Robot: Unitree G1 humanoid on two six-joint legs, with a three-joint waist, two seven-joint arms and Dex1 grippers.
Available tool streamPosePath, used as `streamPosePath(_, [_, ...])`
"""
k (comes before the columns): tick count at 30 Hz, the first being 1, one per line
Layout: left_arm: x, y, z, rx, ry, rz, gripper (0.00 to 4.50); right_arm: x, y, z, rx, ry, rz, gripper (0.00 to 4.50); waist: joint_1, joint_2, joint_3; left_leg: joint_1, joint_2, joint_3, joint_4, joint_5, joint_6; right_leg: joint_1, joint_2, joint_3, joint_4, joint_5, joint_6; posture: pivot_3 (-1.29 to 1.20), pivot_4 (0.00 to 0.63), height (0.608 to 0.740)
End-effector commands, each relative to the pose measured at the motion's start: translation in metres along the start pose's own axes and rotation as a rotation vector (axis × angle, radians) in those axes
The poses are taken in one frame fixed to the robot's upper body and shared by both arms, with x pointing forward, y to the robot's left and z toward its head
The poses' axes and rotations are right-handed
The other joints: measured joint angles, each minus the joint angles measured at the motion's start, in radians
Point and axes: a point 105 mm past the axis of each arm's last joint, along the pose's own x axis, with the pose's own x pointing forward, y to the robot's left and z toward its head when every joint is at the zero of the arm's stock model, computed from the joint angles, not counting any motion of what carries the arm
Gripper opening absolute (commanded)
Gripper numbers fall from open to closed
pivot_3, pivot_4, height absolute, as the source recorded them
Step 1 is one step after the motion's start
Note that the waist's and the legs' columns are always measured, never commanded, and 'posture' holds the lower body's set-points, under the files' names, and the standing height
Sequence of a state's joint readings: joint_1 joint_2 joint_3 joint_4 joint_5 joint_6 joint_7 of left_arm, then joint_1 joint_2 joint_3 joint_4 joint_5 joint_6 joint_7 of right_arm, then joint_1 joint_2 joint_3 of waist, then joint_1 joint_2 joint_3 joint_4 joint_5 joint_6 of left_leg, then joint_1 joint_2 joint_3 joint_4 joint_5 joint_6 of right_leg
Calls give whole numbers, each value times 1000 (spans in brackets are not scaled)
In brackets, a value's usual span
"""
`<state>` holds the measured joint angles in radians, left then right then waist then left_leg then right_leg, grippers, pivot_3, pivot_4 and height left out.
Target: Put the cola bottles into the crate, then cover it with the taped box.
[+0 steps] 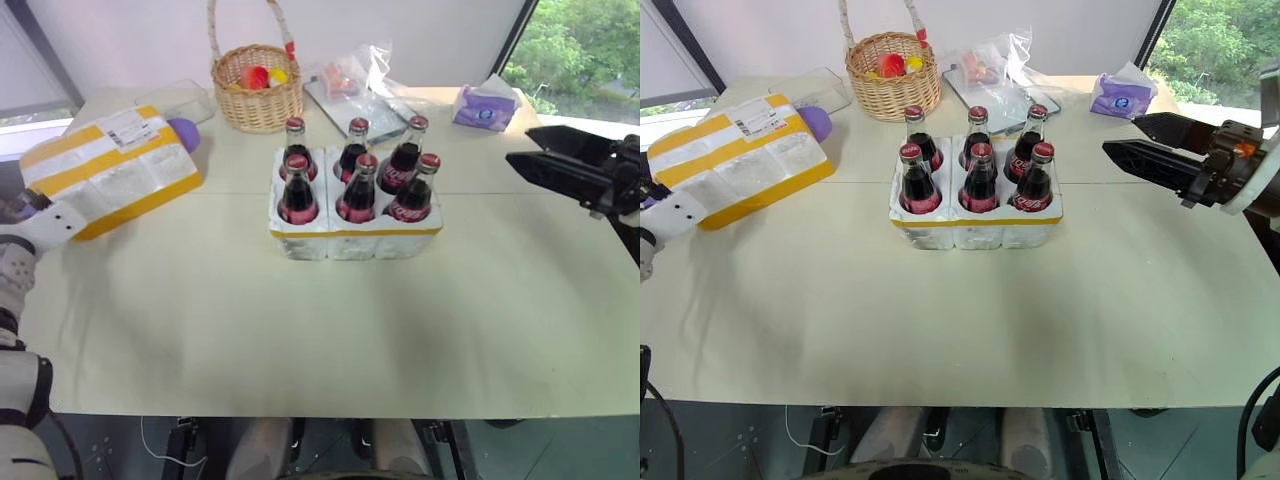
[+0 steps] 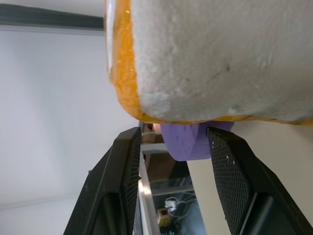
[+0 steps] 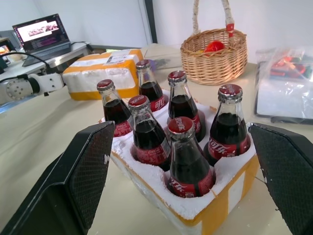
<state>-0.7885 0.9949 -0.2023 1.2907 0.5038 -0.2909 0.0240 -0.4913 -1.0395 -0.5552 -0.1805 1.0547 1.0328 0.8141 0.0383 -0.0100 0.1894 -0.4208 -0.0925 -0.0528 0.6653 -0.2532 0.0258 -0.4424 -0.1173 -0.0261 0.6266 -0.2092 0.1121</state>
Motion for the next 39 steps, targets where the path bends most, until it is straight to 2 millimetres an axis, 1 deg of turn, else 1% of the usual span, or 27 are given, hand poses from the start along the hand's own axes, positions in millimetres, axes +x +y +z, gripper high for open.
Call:
streamPosePath(1, [2, 7, 0, -22, 23, 8, 2203, -6, 3, 14, -37, -58, -4, 4500, 0, 0, 0, 0, 0, 0, 0, 0, 0, 0, 0, 0, 0, 0, 0, 0, 150, 740])
streamPosePath(13, [2, -4, -2, -39, 52, -25, 2203, -10, 2, 12, -42, -58, -44, 4500, -1, 0, 0, 0, 0, 0, 1, 0, 0, 0, 0, 0, 1, 0, 0, 0, 150, 740])
streamPosePath(24, [6, -8, 5, -42, 63, -34, 2203, -13, -1, 15, -43, -66, -67, 4500, -1, -1, 0, 0, 0, 0, 1, 0, 0, 0, 0, 0, 1, 0, 0, 0, 150, 740])
streamPosePath(27, [6, -9, 6, -48, 61, -35, 1360, -15, -2, 15, -41, -68, -74, 4500, -1, -1, 0, 0, 0, 0, 1, 0, 0, 0, 0, 0, 2, 0, 0, 0, 150, 740])
streamPosePath(28, [6, -9, 6, -50, 60, -36, 922, -15, -2, 15, -40, -69, -76, 4500, -1, -1, 0, 0, 0, 0, 1, 0, 0, 0, 0, 0, 2, 0, 0, 0, 150, 740])
streamPosePath(29, [6, -9, 6, -51, 60, -37, 391, -15, -2, 15, -40, -69, -77, 4500, 0, -1, 0, 0, 0, 0, 1, 0, 0, 0, 0, 0, 2, 0, 0, 0, 150, 740])
streamPosePath(30, [6, -9, 6, -49, 62, -39, 58, -16, -2, 15, -40, -70, -79, 4500, 0, -1, 0, 0, 0, 0, 1, 0, 0, 0, 0, 0, 2, 0, 0, 0, 150, 740])
streamPosePath(39, [3, -10, 0, -40, 53, -38, 58, -17, -2, 12, -29, -70, -88, 4500, -1, -1, 0, 0, 0, 0, 2, 0, 0, 0, 0, 0, 2, 0, 0, 0, 150, 740])
